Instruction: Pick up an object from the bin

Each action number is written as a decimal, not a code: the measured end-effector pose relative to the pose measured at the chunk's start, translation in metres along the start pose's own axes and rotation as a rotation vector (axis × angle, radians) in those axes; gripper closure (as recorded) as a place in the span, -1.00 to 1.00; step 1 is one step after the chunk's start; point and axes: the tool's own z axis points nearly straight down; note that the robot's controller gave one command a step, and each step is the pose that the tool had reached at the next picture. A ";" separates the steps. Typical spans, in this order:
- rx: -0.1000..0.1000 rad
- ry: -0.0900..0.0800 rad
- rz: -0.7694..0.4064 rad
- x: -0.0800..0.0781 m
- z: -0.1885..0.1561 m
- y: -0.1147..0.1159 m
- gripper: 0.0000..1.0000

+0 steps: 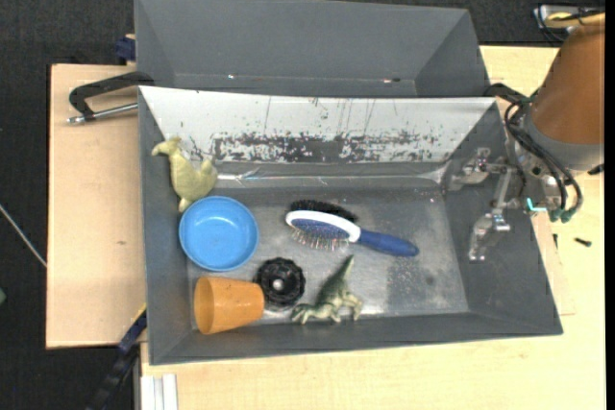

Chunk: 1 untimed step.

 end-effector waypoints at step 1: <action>0.000 -0.015 0.023 -0.033 0.131 0.074 -1.00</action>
Offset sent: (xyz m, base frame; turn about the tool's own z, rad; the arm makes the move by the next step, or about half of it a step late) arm 0.0300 0.0719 -0.1313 0.0247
